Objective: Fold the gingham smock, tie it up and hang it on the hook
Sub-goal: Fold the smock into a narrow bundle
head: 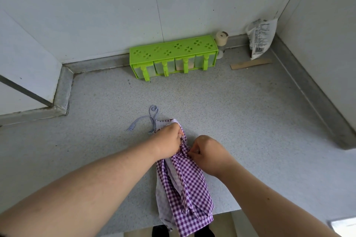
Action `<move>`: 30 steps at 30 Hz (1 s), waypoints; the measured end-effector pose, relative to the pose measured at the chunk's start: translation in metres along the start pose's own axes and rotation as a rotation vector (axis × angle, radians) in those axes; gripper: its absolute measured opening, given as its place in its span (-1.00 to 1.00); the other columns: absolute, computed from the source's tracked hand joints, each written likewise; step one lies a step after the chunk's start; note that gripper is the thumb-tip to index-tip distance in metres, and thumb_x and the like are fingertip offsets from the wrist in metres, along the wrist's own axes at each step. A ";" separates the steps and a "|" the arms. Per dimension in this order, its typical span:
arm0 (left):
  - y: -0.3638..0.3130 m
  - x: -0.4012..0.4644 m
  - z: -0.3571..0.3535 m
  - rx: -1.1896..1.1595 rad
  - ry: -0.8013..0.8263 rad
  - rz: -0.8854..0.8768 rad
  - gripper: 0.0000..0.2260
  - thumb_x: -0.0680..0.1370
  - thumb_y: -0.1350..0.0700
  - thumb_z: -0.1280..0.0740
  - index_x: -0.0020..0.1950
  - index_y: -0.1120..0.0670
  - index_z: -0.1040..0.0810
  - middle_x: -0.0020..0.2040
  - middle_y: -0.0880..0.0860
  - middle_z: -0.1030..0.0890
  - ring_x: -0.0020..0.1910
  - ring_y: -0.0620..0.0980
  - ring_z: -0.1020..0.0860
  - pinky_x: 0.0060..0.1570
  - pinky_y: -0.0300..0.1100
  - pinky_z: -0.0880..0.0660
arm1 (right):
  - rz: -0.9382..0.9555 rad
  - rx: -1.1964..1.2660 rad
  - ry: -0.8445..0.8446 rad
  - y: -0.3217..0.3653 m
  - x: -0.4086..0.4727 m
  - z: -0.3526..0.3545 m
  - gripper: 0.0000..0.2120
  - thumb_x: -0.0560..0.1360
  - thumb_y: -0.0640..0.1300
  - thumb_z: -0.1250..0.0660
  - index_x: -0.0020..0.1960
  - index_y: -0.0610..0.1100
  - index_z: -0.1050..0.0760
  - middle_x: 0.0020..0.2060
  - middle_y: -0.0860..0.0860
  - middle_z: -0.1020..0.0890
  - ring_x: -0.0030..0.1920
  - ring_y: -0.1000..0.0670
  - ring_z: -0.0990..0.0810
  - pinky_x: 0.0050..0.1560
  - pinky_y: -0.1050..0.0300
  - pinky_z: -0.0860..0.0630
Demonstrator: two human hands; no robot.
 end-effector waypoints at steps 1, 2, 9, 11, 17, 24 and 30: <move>0.000 -0.001 0.000 -0.003 -0.008 0.003 -0.89 0.76 0.08 -0.13 0.14 0.08 -0.40 -0.08 -0.03 -0.48 -0.22 -0.17 -0.41 -0.31 -0.20 -0.26 | 0.001 -0.009 0.019 0.001 0.001 -0.001 -0.87 0.54 -0.17 -0.38 -0.16 -0.19 -0.57 -0.17 -0.05 -0.60 -0.18 -0.04 -0.60 -0.17 0.05 -0.58; 0.001 -0.001 -0.001 -0.005 -0.013 0.009 -0.89 0.76 0.08 -0.13 0.14 0.08 -0.40 -0.10 -0.04 -0.48 -0.23 -0.17 -0.41 -0.32 -0.20 -0.26 | 0.010 -0.021 0.033 0.002 0.002 -0.001 -0.88 0.54 -0.18 -0.39 -0.16 -0.19 -0.58 -0.16 -0.05 -0.60 -0.16 -0.05 -0.60 -0.14 0.04 -0.58; -0.001 -0.015 0.014 -0.036 -0.093 -0.038 -0.89 0.72 0.04 -0.24 0.10 -0.04 -0.56 -0.03 -0.13 -0.60 -0.10 -0.14 -0.56 -0.13 -0.21 -0.45 | -0.092 0.111 0.021 -0.008 -0.003 0.006 -0.87 0.59 0.00 -0.37 -0.08 -0.02 -0.50 -0.15 0.05 -0.59 -0.20 0.06 -0.54 -0.23 0.14 -0.49; 0.008 -0.022 0.039 -0.051 -0.286 -0.033 -0.87 0.67 0.02 -0.30 -0.05 -0.05 -0.58 -0.13 -0.14 -0.60 -0.14 -0.10 -0.59 -0.12 -0.14 -0.53 | -0.193 0.184 -0.023 -0.015 -0.003 0.013 -0.90 0.64 0.00 -0.29 -0.04 0.02 -0.47 -0.14 0.04 -0.62 -0.21 0.05 -0.56 -0.25 0.14 -0.49; 0.089 -0.027 0.031 -0.124 -0.154 0.389 -0.28 0.28 -0.52 -0.34 0.11 0.05 -0.57 0.05 0.06 -0.62 0.03 0.07 -0.64 0.02 -0.05 -0.59 | -0.218 0.279 0.091 0.009 0.007 0.004 -0.71 0.63 0.03 -0.34 0.32 0.09 -0.40 0.18 0.09 -0.64 0.09 0.06 -0.65 0.11 0.10 -0.60; 0.079 -0.041 0.000 -0.455 -0.008 0.344 -0.50 0.33 0.00 -0.58 0.22 -0.01 -0.53 0.02 0.01 -0.70 0.01 0.00 -0.69 0.09 -0.02 -0.64 | -0.247 0.460 0.137 0.033 0.009 -0.008 -0.38 0.58 0.02 -0.40 0.56 0.09 -0.22 0.13 0.03 -0.65 0.05 0.01 -0.68 -0.06 0.11 -0.64; 0.065 -0.057 0.017 -1.107 -0.130 0.348 -0.84 0.64 0.04 -0.33 0.09 0.07 -0.65 0.01 0.11 -0.75 -0.03 0.07 -0.68 0.12 -0.02 -0.54 | -0.131 0.494 0.072 0.071 0.005 0.016 -0.68 0.64 -0.26 -0.23 0.11 0.14 -0.58 -0.04 0.21 -0.72 0.01 0.23 -0.66 0.10 0.24 -0.60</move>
Point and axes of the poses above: each hand's wrist, its own x-axis towards the middle knuckle, its own z-axis out of the back of the hand, y = z × x, the point moved 10 cm from there along x, towards the middle knuckle
